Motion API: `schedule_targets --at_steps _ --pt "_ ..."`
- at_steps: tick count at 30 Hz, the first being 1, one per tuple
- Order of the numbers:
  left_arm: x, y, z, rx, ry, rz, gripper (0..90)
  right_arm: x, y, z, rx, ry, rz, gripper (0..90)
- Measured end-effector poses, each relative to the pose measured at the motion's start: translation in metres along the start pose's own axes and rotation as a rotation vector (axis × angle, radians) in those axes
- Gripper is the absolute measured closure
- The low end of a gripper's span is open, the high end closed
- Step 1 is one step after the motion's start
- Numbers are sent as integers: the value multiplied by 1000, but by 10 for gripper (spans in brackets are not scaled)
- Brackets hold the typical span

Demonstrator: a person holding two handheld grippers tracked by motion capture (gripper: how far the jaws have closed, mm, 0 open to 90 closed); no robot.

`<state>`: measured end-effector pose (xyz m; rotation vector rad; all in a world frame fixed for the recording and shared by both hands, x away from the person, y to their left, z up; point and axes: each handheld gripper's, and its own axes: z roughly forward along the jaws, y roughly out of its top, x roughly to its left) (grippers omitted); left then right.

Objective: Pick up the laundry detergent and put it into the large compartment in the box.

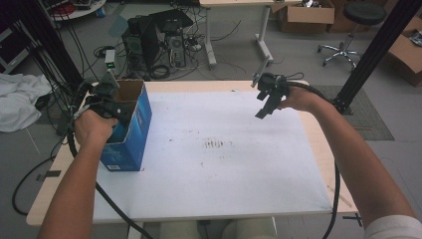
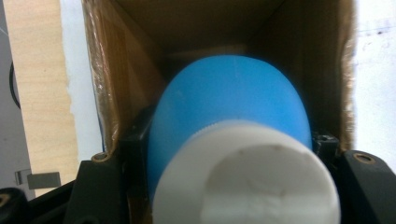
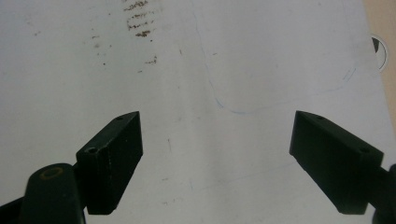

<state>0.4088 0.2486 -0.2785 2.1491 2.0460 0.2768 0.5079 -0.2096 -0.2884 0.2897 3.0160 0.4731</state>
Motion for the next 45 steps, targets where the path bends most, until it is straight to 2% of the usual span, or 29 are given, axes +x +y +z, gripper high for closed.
schedule_targets --at_steps 6,18,23,29,36,45 --pt "2 -3 9 15 0 -1 377 0 1 0 0 0 -1 172" --pt "-1 -2 11 17 6 5 373 1 0 0 -2 2 -1 171" --pt "-1 -2 11 16 -4 -1 369 1 1 0 3 3 -5 171" --pt "1 -3 9 14 -21 -13 347 2 0 0 1 4 -2 171" --pt "5 -3 -1 -12 -44 -26 308 3 2 -1 -1 5 -4 172" --pt "7 -2 -12 -22 -46 -25 280 5 2 -2 -1 5 -7 172"
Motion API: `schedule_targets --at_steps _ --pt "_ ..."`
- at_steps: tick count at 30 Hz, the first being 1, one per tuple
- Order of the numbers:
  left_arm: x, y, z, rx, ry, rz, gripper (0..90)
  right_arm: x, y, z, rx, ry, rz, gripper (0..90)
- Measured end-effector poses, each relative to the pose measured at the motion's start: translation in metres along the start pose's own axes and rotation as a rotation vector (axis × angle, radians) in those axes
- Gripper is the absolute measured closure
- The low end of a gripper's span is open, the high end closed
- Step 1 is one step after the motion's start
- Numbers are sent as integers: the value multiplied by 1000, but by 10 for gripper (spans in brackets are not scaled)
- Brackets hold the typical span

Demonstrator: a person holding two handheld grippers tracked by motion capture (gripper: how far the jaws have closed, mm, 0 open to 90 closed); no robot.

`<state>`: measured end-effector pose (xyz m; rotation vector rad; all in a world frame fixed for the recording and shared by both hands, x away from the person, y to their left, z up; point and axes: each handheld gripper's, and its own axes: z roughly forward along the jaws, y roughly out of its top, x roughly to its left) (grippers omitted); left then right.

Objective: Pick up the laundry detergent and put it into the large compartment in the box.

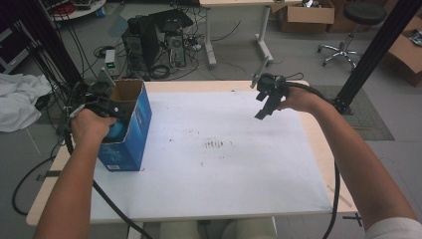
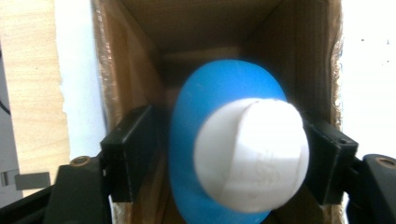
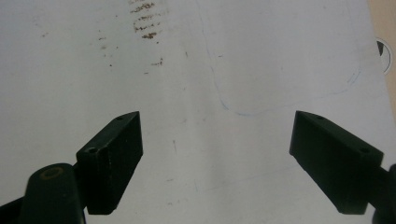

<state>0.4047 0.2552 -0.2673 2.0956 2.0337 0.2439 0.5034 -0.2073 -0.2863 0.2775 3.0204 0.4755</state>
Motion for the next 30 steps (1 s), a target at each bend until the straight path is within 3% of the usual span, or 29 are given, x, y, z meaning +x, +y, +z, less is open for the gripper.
schedule_targets --at_steps 10,23,30 --pt "1 1 -12 -15 -8 6 278 1 0 -1 1 3 -1 173" --pt "4 5 -46 -49 -11 13 259 2 -3 -5 1 -7 6 172" --pt "-7 9 -60 -72 -29 55 260 3 -2 -5 0 -8 5 172"
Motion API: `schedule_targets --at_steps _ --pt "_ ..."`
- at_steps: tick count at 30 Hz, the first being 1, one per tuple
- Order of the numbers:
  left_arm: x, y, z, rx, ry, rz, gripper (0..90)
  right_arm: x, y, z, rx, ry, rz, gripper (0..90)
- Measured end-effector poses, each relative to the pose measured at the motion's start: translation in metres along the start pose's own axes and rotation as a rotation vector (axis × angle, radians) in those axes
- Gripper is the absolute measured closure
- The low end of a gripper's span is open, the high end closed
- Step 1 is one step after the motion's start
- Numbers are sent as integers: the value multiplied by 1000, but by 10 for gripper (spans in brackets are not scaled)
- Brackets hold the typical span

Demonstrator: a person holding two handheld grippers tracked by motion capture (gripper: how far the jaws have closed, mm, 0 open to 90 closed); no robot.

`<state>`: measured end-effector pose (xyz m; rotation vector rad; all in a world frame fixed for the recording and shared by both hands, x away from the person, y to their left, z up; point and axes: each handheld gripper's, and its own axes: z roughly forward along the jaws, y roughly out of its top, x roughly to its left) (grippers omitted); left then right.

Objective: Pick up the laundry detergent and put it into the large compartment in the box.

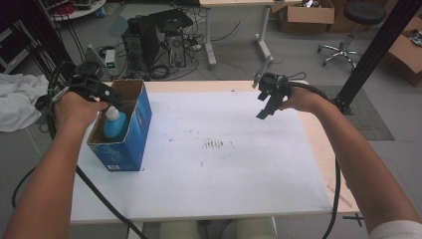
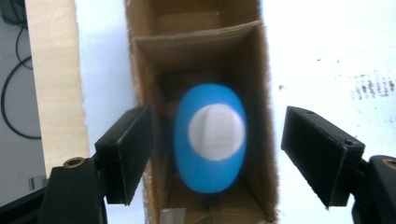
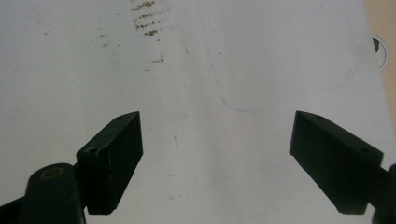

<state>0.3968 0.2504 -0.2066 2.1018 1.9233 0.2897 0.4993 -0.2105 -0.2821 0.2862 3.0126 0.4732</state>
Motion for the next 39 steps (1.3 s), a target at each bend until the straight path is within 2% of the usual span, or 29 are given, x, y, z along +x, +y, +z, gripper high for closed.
schedule_targets --at_steps 6,7,8,10,11,12,13,14,17,19,20,21,22,23,28,29,30,31,38,39 --pt "-16 4 -6 -16 -32 46 259 1 1 0 -3 -1 -6 173" --pt "-24 6 -8 -13 -44 70 260 2 1 -1 -3 -1 -6 172" --pt "-24 6 -8 -13 -44 70 259 2 1 -1 -3 -1 -6 172" --pt "-33 8 -11 -5 -55 100 259 2 1 -1 -6 -4 -1 171" --pt "-40 10 -13 -13 -69 117 254 2 1 -2 -6 -3 -3 172" --pt "-40 10 -13 -13 -69 117 254 2 1 -2 -6 -3 -3 172" --pt "-48 13 -15 -29 -82 132 250 2 1 -3 -6 -1 -2 172" --pt "-48 13 -15 -29 -82 132 243 2 1 -3 -6 -1 -2 172" --pt "-60 15 -17 -55 -89 150 240 3 2 -3 -6 -4 -3 172" --pt "-71 16 -16 -65 -97 178 220 4 1 -3 -6 -4 -4 172" --pt "-71 16 -16 -65 -97 178 212 4 1 -3 -6 -4 -4 172" --pt "-77 17 -17 -69 -102 200 209 4 1 -4 -6 -5 -5 172" --pt "-77 17 -17 -69 -102 200 208 4 1 -4 -6 -5 -5 172" --pt "-83 18 -17 -66 -106 226 204 4 1 -4 -8 -6 -2 172" --pt "-94 19 -17 -72 -117 265 191 5 1 -5 -6 -6 -3 172" --pt "-99 19 -16 -78 -127 289 187 6 1 -5 -10 -8 -4 172" --pt "-99 19 -16 -78 -127 289 182 6 1 -5 -10 -8 -4 172" --pt "-105 19 -15 -86 -131 315 180 6 2 -5 -12 -8 -6 172" --pt "-122 19 -9 -96 -151 370 178 8 3 -6 -13 -8 -12 171" --pt "-127 19 -7 -95 -159 388 178 8 3 -6 -13 -8 -14 171"
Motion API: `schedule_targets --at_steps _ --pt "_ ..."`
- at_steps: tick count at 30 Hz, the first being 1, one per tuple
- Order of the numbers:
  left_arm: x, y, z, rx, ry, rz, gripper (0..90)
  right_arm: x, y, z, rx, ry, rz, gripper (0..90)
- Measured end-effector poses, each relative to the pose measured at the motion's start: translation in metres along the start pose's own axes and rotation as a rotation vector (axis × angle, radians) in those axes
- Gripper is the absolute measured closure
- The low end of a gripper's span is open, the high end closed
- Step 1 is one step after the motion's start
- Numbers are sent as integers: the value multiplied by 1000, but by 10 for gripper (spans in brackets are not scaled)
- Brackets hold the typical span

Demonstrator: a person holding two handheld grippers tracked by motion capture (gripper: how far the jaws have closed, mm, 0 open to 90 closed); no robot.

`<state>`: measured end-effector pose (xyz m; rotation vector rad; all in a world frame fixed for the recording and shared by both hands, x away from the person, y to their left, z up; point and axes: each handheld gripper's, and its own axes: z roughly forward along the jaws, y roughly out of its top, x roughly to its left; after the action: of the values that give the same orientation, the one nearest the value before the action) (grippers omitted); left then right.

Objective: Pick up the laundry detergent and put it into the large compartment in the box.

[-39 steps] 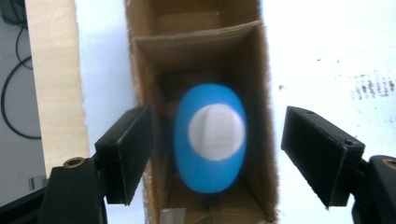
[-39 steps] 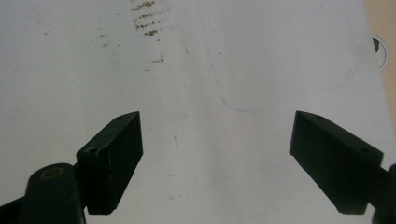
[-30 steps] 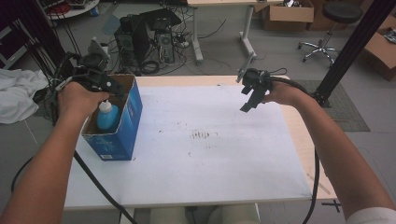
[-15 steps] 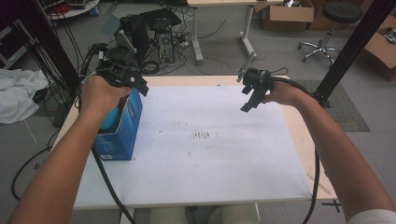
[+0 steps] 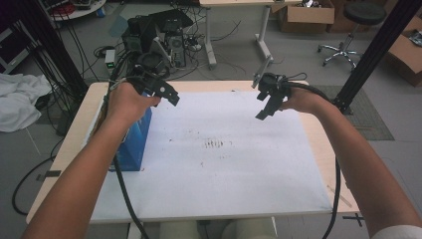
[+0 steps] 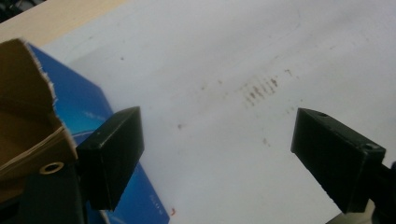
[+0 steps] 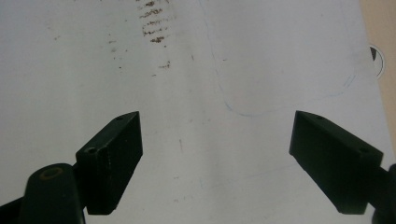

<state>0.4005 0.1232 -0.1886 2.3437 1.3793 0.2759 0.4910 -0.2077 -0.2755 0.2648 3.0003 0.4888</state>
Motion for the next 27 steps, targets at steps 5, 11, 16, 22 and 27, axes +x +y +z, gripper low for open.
schedule_targets --at_steps 5,11,16,22,27 --pt "-7 4 6 7 -10 29 179 0 -1 0 -3 -3 2 171" --pt "-16 10 17 37 -26 71 180 -1 -1 0 -4 -2 4 171" --pt "-27 12 29 77 -38 128 182 1 1 0 -6 -1 3 171" --pt "-37 16 41 110 -62 184 182 1 2 2 -4 1 -2 170" --pt "-44 17 52 139 -73 217 181 0 3 4 -2 3 -5 171"
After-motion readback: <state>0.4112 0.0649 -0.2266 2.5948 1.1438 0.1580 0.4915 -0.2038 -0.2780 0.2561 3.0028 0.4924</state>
